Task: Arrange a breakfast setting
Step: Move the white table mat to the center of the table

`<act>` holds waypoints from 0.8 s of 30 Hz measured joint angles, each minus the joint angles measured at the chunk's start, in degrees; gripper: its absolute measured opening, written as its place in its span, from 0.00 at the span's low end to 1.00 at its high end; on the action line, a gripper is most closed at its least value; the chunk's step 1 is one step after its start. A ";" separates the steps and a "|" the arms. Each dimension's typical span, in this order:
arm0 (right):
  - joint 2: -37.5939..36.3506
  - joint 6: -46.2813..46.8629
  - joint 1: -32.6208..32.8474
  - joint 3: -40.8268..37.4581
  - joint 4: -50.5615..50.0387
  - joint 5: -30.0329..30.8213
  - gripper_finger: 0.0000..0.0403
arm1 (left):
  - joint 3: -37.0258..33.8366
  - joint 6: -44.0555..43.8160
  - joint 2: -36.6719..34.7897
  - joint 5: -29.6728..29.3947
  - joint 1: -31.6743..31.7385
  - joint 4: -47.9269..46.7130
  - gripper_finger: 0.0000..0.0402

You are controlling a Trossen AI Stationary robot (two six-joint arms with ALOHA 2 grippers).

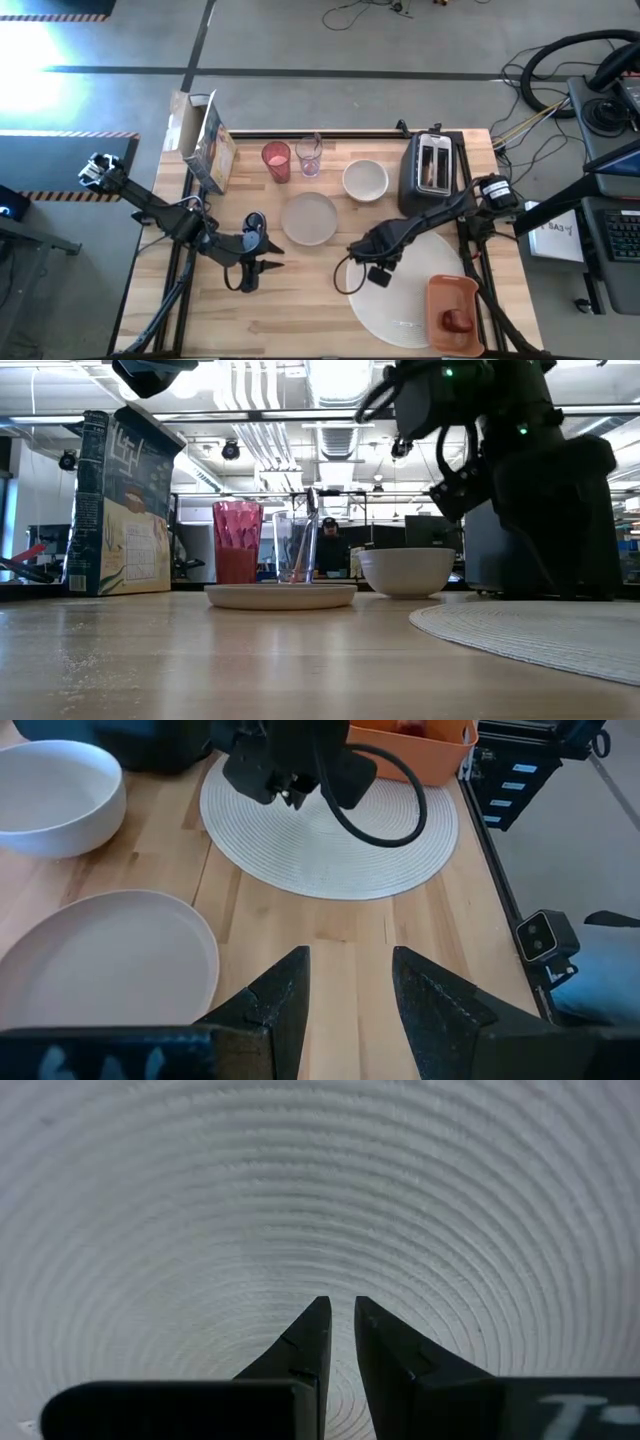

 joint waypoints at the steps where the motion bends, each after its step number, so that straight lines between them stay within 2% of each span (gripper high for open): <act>1: 0.00 0.23 0.09 -0.64 0.70 -0.01 0.09 | 0.00 0.00 0.00 0.00 -0.02 0.00 0.32; 9: -0.20 0.80 0.05 -5.17 12.67 -0.33 0.09 | 0.00 0.00 0.00 0.00 -0.08 0.09 0.32; 24: 1.65 -4.92 -5.29 -3.85 27.87 0.26 0.09 | 0.00 0.00 0.00 0.00 -0.10 0.44 0.32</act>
